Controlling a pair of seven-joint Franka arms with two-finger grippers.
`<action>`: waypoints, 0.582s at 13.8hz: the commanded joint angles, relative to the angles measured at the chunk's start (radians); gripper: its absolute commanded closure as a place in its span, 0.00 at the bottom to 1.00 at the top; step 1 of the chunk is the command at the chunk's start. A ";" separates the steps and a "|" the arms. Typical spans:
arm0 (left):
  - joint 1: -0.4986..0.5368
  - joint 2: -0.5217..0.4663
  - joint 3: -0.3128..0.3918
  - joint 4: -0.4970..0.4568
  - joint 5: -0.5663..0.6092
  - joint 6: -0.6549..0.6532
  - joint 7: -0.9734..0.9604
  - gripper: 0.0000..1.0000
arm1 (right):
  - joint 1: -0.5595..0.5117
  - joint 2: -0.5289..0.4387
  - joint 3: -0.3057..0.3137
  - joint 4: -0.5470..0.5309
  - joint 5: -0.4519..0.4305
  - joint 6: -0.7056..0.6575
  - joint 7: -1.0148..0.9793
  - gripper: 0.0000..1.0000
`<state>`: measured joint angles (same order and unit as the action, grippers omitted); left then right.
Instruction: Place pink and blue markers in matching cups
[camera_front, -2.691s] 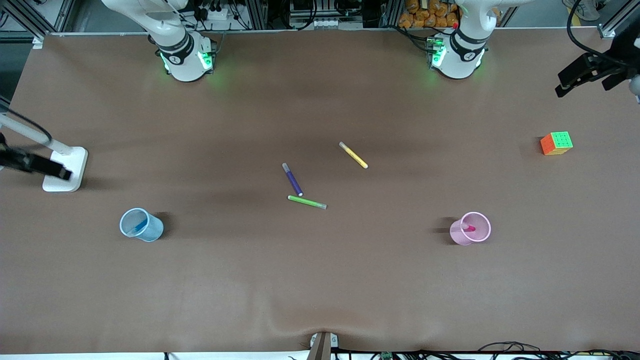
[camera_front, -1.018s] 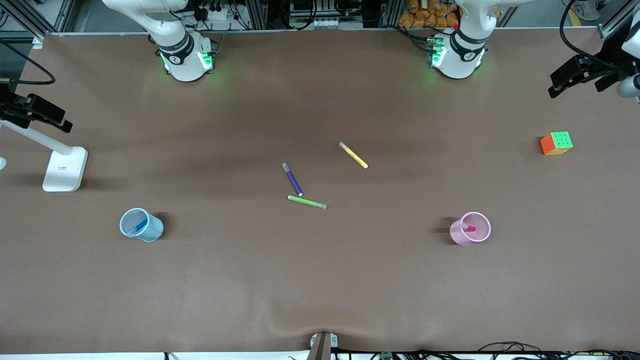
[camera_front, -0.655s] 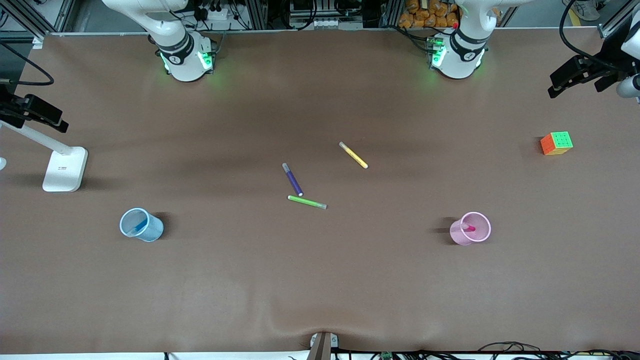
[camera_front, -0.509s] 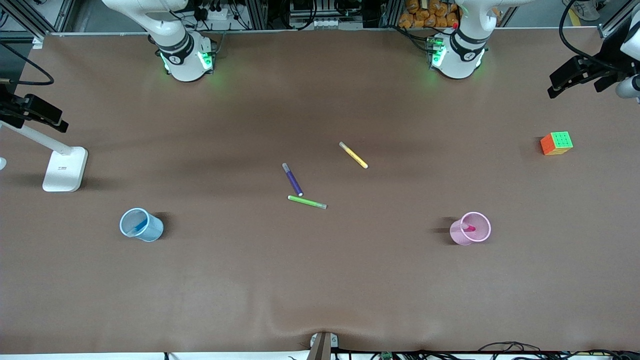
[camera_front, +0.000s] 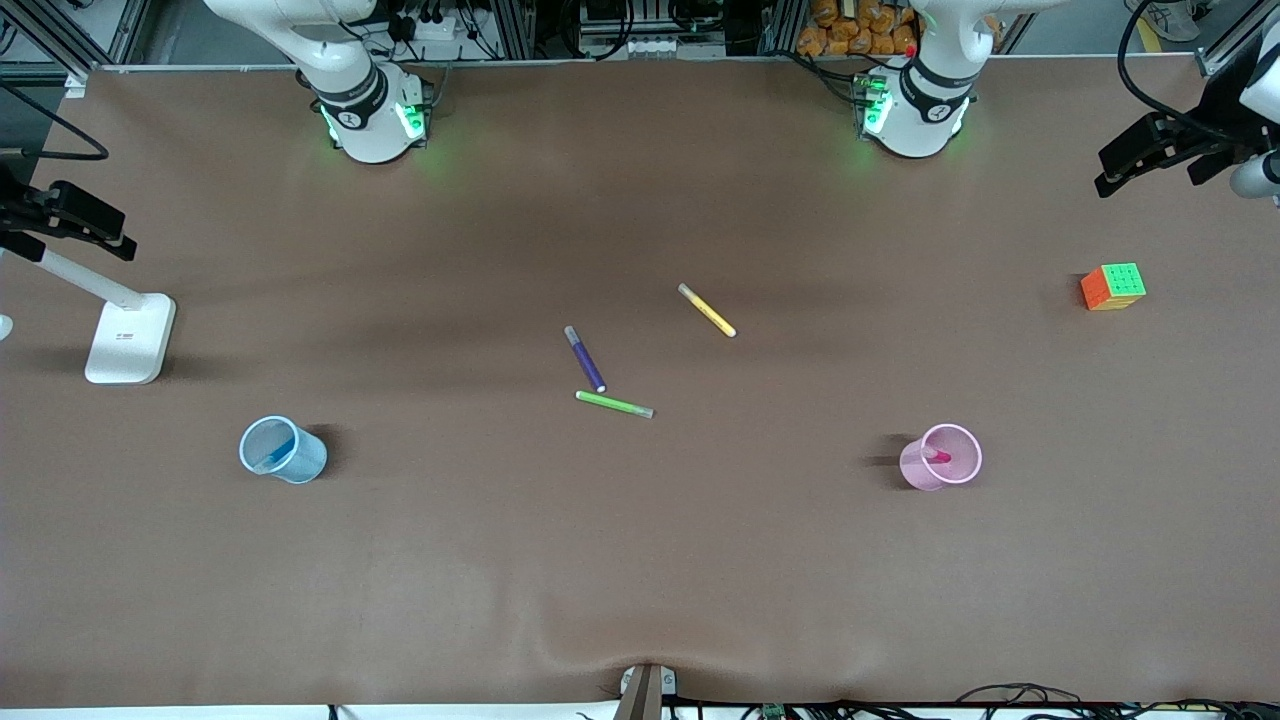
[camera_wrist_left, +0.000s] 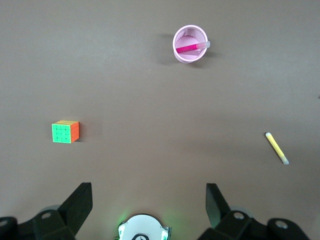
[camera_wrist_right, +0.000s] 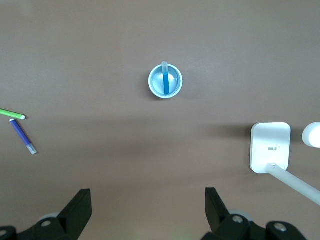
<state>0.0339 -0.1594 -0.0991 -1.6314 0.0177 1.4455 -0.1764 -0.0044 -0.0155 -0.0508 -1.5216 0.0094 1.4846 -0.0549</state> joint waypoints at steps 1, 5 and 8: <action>0.009 -0.002 -0.007 0.001 0.005 -0.002 0.011 0.00 | -0.008 -0.023 0.008 -0.023 -0.017 0.006 -0.019 0.00; 0.009 0.004 -0.005 0.010 0.005 -0.002 0.008 0.00 | -0.011 -0.023 0.008 -0.025 -0.017 0.000 -0.008 0.00; 0.011 0.004 -0.004 0.022 0.005 -0.004 0.009 0.00 | -0.011 -0.023 0.008 -0.025 -0.017 0.002 -0.006 0.00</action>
<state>0.0355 -0.1562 -0.0988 -1.6289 0.0177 1.4472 -0.1764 -0.0044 -0.0155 -0.0508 -1.5237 0.0016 1.4830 -0.0605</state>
